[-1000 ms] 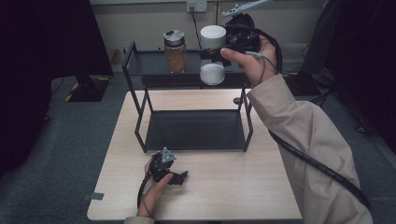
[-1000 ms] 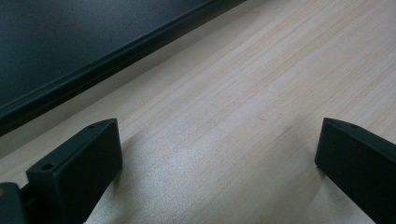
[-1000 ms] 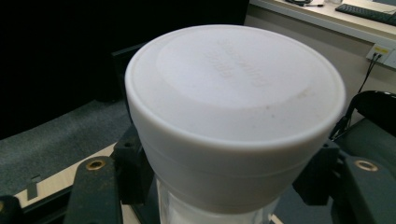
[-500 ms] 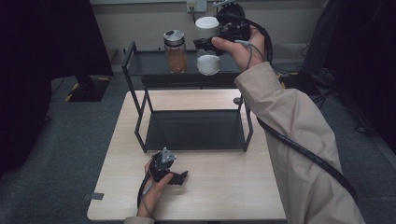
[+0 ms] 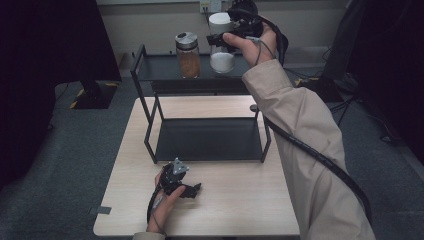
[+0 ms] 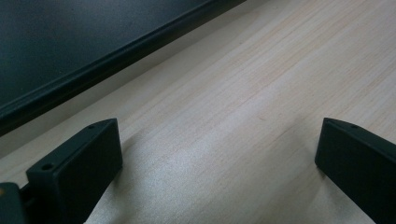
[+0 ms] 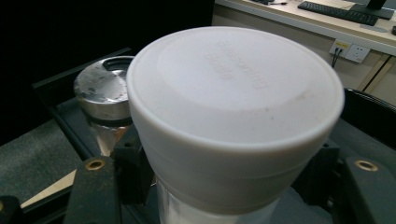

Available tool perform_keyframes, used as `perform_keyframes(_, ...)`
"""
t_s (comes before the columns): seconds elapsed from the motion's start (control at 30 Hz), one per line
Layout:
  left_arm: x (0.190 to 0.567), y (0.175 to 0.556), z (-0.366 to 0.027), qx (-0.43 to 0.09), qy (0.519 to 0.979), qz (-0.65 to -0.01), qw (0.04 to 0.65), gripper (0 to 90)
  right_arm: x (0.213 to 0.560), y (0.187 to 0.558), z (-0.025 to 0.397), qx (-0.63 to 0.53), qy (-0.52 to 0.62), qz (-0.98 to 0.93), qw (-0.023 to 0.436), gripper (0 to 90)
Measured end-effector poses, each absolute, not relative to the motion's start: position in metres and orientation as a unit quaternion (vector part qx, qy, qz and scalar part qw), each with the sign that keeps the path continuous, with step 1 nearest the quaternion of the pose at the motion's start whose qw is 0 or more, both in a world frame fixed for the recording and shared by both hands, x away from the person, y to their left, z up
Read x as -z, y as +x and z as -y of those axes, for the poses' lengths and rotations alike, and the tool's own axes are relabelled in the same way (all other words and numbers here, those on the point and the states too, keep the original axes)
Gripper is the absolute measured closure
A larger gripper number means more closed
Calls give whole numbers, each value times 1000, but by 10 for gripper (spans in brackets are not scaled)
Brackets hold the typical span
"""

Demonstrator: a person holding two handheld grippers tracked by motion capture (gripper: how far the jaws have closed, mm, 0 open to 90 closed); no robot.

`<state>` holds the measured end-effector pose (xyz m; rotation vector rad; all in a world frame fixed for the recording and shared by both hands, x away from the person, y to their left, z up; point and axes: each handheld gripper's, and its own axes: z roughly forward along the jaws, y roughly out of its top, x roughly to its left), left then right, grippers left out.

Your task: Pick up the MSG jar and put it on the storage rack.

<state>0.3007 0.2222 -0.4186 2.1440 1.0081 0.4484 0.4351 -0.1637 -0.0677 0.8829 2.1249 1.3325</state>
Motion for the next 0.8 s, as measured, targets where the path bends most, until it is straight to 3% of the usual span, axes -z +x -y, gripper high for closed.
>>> perform_keyframes(0.8,419,301,-222,-174,831,-391,357,0,80,446,158,-481,336,-775,233,345)
